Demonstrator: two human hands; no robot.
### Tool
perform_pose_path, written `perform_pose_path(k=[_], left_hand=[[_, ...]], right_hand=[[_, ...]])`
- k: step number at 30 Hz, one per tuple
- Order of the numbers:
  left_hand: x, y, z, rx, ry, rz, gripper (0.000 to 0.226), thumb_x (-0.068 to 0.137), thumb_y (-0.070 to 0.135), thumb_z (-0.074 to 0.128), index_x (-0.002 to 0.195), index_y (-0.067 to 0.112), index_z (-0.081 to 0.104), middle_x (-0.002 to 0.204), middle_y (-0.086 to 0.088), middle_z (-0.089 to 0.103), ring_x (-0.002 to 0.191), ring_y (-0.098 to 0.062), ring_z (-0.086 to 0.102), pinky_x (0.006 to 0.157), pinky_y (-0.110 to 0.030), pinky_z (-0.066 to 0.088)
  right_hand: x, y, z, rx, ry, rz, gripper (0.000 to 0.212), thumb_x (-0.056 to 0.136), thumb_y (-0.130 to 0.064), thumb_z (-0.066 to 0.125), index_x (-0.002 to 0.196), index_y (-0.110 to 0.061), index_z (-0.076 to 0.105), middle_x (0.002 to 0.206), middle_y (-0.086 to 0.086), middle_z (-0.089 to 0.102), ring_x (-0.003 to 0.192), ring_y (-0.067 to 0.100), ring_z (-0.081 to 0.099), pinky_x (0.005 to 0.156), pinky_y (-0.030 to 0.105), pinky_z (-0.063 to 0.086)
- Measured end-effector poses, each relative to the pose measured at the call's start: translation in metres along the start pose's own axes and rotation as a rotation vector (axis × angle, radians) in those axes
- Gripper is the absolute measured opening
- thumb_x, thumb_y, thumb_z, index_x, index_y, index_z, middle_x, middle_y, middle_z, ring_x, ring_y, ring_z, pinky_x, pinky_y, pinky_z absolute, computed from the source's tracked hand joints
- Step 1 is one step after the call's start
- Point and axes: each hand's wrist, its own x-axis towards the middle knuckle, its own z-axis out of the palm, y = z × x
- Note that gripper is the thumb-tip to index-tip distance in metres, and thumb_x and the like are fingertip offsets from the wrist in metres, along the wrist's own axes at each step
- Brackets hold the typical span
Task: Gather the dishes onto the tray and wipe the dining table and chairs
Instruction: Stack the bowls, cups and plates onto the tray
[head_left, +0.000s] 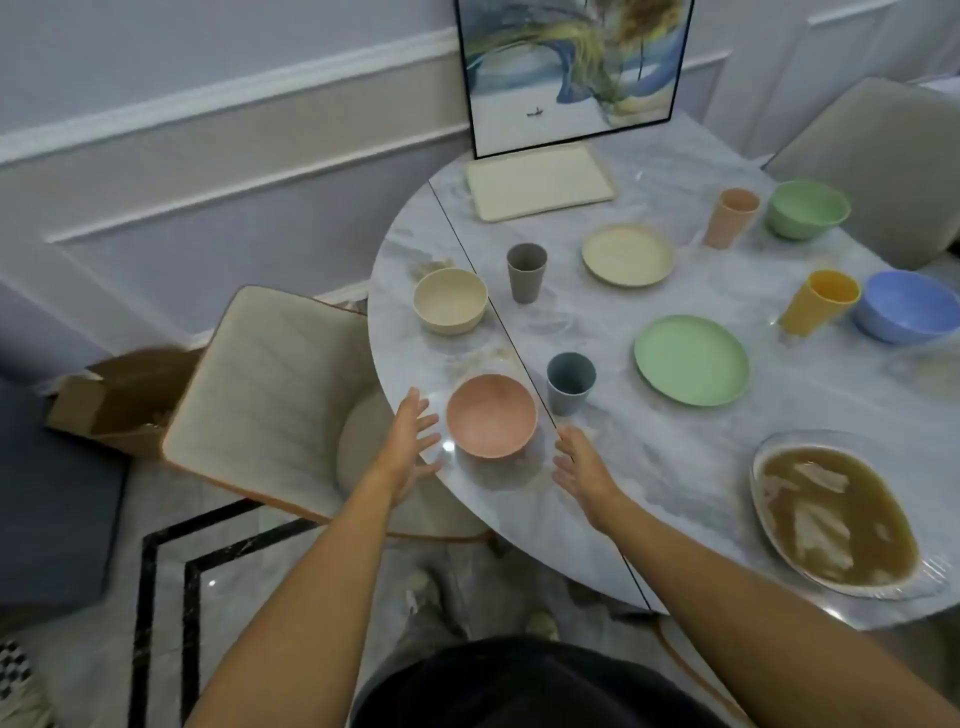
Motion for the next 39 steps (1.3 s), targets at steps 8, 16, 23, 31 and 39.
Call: perform_pose_path(k=[8,16,23,31,39], left_hand=[[0.055,0.019,0.007,-0.024,-0.135,-0.19,0.08,0.097,0.08,0.033,0.159,0.029,0.04,0.157,-0.005,0.043,0.138,-0.033,0.048,0.092,-0.062,0.056],[0.105,0.06,-0.017,0.043,-0.289,-0.238,0.074,0.098,0.078,0.035,0.143,0.025,0.06,0.143,-0.006,0.055,0.124,-0.032,0.059,0.084,-0.057,0.063],[0.136,0.128,-0.033,0.119,-0.402,-0.146,0.064,0.102,0.072,0.035,0.139,0.03,0.066,0.144,-0.001,0.055,0.129,-0.031,0.054,0.084,-0.053,0.063],[0.179,0.214,-0.045,0.208,-0.414,-0.018,0.056,0.103,0.072,0.029,0.125,0.038,0.068,0.136,0.008,0.059,0.122,-0.023,0.059,0.09,-0.053,0.062],[0.229,0.231,-0.05,0.297,-0.281,-0.005,0.064,0.104,0.071,0.024,0.134,0.031,0.065,0.136,0.0,0.06,0.12,-0.023,0.06,0.079,-0.044,0.065]], right_hand=[[0.038,-0.009,0.031,0.077,0.065,0.025,0.037,0.105,-0.037,0.052,0.14,-0.026,0.053,0.14,0.001,0.057,0.125,0.022,0.058,0.099,0.039,0.052],[0.06,-0.035,0.075,0.112,0.172,-0.04,0.024,0.106,-0.029,0.052,0.129,-0.031,0.057,0.135,0.0,0.059,0.12,0.022,0.059,0.075,0.027,0.058],[0.09,-0.079,0.115,0.113,0.31,-0.183,0.021,0.105,-0.025,0.054,0.122,-0.036,0.059,0.129,-0.008,0.058,0.121,0.022,0.057,0.065,0.025,0.061],[0.14,-0.152,0.144,0.117,0.296,-0.26,0.028,0.102,-0.029,0.057,0.129,-0.034,0.06,0.132,-0.004,0.06,0.121,0.02,0.059,0.077,0.038,0.064],[0.192,-0.187,0.173,0.088,0.27,-0.106,0.024,0.1,-0.037,0.058,0.123,-0.032,0.063,0.131,-0.002,0.061,0.122,0.024,0.061,0.084,0.041,0.062]])
